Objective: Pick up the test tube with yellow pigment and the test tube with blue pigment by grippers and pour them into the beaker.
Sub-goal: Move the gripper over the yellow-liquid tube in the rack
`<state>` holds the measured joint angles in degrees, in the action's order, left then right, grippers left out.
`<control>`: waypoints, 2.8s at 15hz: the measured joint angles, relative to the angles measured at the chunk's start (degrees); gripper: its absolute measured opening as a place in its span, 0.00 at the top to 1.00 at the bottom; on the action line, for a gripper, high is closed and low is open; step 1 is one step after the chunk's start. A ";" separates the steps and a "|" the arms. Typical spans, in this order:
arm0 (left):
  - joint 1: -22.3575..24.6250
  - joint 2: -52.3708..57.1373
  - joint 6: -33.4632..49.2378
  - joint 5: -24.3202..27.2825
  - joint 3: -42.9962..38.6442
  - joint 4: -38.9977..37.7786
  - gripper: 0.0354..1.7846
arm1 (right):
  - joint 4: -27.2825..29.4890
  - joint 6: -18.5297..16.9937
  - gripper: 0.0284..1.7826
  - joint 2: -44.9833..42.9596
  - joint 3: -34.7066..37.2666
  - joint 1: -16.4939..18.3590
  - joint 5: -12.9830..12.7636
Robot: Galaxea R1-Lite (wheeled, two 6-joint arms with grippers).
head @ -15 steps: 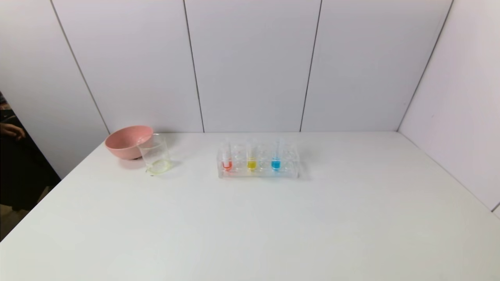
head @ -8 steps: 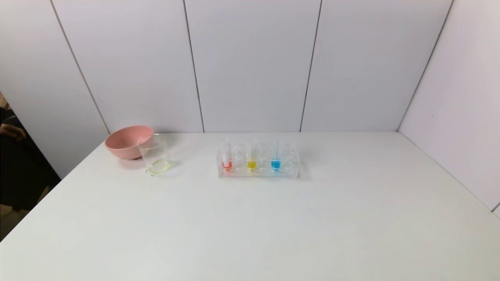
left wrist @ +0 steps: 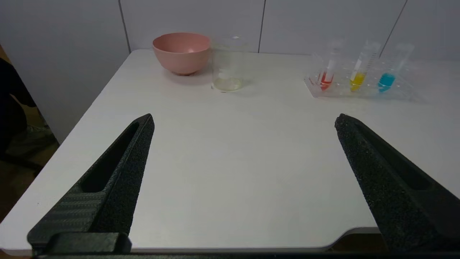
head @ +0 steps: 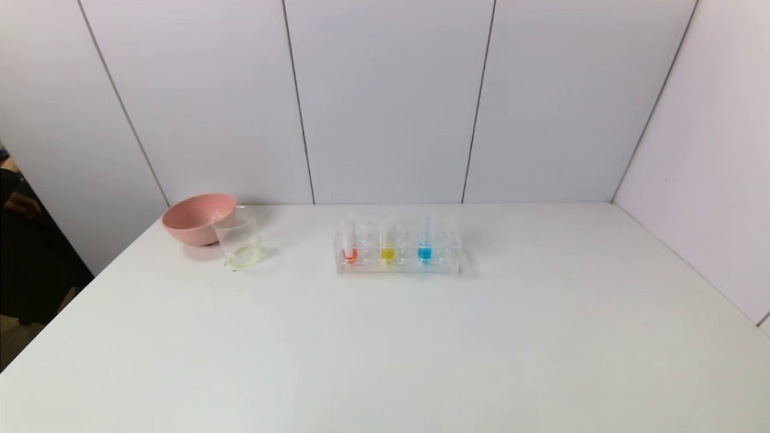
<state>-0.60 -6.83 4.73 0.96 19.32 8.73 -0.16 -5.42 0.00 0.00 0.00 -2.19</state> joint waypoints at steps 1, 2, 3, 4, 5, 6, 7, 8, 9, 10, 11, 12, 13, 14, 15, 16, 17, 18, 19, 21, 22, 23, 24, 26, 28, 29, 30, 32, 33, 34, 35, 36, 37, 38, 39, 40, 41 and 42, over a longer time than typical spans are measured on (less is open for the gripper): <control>-0.04 -3.64 0.00 0.20 3.08 0.20 0.01 | 0.00 0.00 0.00 0.00 0.00 0.00 0.00; -0.04 -7.75 -0.02 0.35 6.14 0.09 0.01 | 0.00 0.00 0.00 0.00 0.00 0.00 0.00; -0.06 -12.57 -0.02 0.41 9.34 -0.68 0.01 | 0.00 0.00 0.00 0.00 0.00 0.00 0.00; -0.09 -17.15 -0.05 0.55 12.07 -2.08 0.01 | 0.00 0.00 0.00 0.00 0.00 0.00 0.00; -0.11 -21.77 -0.05 0.61 14.47 -4.19 0.01 | 0.00 0.00 0.00 0.00 0.00 0.00 0.00; -0.11 -26.36 -0.05 0.72 16.35 -6.83 0.01 | 0.00 0.00 0.00 0.00 0.00 0.00 0.00; -0.17 -31.21 0.04 0.83 17.97 -10.29 0.01 | 0.00 0.00 0.00 0.00 0.00 0.00 0.00; -0.37 -35.65 0.17 0.94 19.04 -13.49 0.01 | 0.00 0.00 0.00 0.00 0.00 0.00 0.02; -0.80 -40.08 0.33 0.99 19.76 -17.30 0.01 | 0.00 0.00 0.00 0.00 0.00 0.00 0.00; -1.61 -44.79 0.59 0.99 20.20 -21.65 0.01 | 0.00 0.00 0.00 0.00 0.00 0.00 0.00; -2.73 -49.12 1.24 0.93 20.48 -25.72 0.01 | 0.00 0.00 0.00 0.00 0.00 0.00 0.00; -4.22 -53.29 2.32 0.85 20.78 -29.70 0.01 | 0.00 0.00 0.00 0.00 0.00 0.00 0.00; -6.36 -57.56 3.75 0.66 21.03 -33.45 0.01 | 0.00 0.00 0.00 0.00 0.00 0.00 0.00; -8.91 -61.31 4.97 0.02 21.47 -36.86 0.01 | 0.02 0.00 0.00 0.00 0.00 0.00 0.00; -11.85 -64.83 5.79 -1.32 21.80 -39.75 0.01 | 0.02 0.00 0.00 0.00 0.00 0.00 0.00; -15.14 -68.45 6.27 -3.60 22.21 -42.52 0.01 | 0.00 0.02 0.00 0.00 0.00 0.00 0.00; -18.16 -71.71 6.62 -6.39 22.58 -45.30 0.01 | 0.00 0.00 0.00 0.00 0.00 0.00 0.00; -21.25 -75.01 6.92 -9.69 22.95 -48.47 0.01 | 0.00 0.00 0.00 0.00 0.00 0.00 0.00; -23.76 -77.92 7.08 -12.56 23.21 -51.55 0.01 | 0.00 0.00 0.00 0.00 0.00 0.00 0.00; -27.56 -82.94 7.17 -16.40 23.94 -56.88 0.01 | 0.00 0.00 0.00 0.00 0.00 0.00 0.00; -29.17 -85.50 7.17 -17.38 24.44 -58.65 0.01 | 0.00 0.00 0.00 0.00 0.00 0.00 0.00; -30.68 -87.80 7.17 -18.46 25.03 -59.66 0.01 | 0.00 0.00 0.00 0.00 0.00 0.00 0.00; -32.23 -90.09 7.14 -19.90 25.73 -60.65 0.01 | 0.00 0.00 0.00 0.00 0.00 0.00 0.00; -35.51 -94.90 7.14 -24.00 27.43 -63.83 0.01 | 0.00 0.00 0.00 0.00 0.00 0.00 0.00; -38.51 -99.18 7.14 -27.09 28.88 -67.27 0.01 | 0.00 0.00 0.00 0.00 0.00 0.00 0.00; -39.73 -101.22 7.12 -28.25 29.60 -68.65 0.01 | 0.00 0.00 0.00 0.00 0.00 0.00 0.00; -40.55 -103.18 7.06 -29.57 30.43 -69.83 0.01 | 0.00 0.00 0.00 0.00 0.00 0.00 0.00; -41.37 -106.81 7.03 -32.00 32.07 -70.72 0.01 | 0.00 0.00 0.00 0.00 0.00 0.00 0.00; -41.73 -108.34 7.09 -32.31 32.63 -70.88 0.01 | 0.00 0.00 0.00 0.00 0.00 0.00 0.00; -42.09 -109.54 7.14 -32.38 33.01 -71.22 0.01 | 0.00 0.00 0.00 0.00 0.00 0.00 0.00; -42.36 -110.68 7.14 -32.41 33.29 -71.92 0.01 | 0.00 0.00 0.00 0.00 0.00 0.00 0.00; -42.56 -111.81 7.09 -32.51 33.65 -72.81 0.01 | 0.00 0.00 0.00 0.00 0.00 0.00 0.00; -42.67 -113.13 7.01 -32.55 33.98 -73.83 0.01 | 0.00 0.00 0.00 0.00 0.00 0.00 0.00; -42.78 -114.35 6.95 -32.57 34.23 -74.76 0.01 | 0.00 0.00 0.00 0.00 0.00 0.00 0.02; -42.90 -115.51 6.97 -32.60 34.39 -75.46 0.01 | 0.00 0.00 0.00 0.00 0.00 0.00 0.00; -42.95 -116.60 6.86 -32.57 34.61 -76.36 0.01 | 0.00 0.00 0.00 0.00 0.00 0.00 0.00; -42.92 -117.51 6.77 -32.57 34.95 -76.69 0.01 | 0.00 0.00 0.00 0.00 0.00 0.00 0.00; -42.90 -118.37 6.67 -32.63 35.33 -76.86 0.01 | 0.00 0.00 0.00 0.00 0.00 0.00 0.00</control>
<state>-43.50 -125.20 11.40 -31.67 54.65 -68.13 -0.16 -5.42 0.00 0.00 0.00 -2.19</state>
